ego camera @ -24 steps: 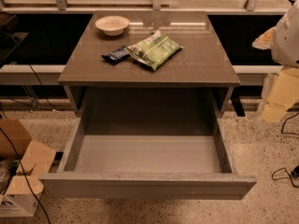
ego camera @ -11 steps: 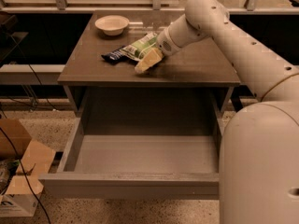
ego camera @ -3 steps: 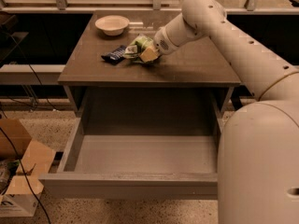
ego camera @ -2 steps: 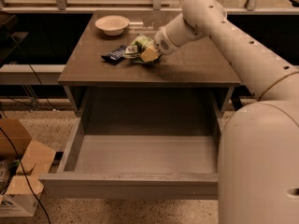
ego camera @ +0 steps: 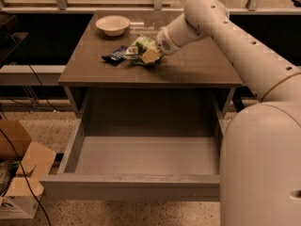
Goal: Place green jalapeno chip bag into top drawer
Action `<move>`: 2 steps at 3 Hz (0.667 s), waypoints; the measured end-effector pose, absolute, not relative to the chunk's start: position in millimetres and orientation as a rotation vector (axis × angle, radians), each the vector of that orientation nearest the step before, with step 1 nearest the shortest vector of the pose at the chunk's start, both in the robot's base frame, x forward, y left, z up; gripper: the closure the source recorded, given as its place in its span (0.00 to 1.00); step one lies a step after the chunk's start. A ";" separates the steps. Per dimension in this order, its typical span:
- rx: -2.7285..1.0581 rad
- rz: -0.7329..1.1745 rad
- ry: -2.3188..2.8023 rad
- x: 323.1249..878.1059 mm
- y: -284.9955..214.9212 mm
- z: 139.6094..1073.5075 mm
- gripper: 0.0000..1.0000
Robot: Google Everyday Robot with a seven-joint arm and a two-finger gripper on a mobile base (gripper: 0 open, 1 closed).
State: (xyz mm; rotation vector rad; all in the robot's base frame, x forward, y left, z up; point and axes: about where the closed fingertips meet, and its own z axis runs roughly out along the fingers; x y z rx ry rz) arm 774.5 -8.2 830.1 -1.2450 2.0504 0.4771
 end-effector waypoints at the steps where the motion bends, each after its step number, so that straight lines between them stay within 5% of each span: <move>1: -1.245 0.477 2.050 774.5 -8.2 830.4 0.12; 2: -1.245 0.477 2.050 774.5 -8.2 830.4 0.00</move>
Offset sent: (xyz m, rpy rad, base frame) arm -0.0270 0.0098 0.0344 -0.1118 -0.0659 0.0528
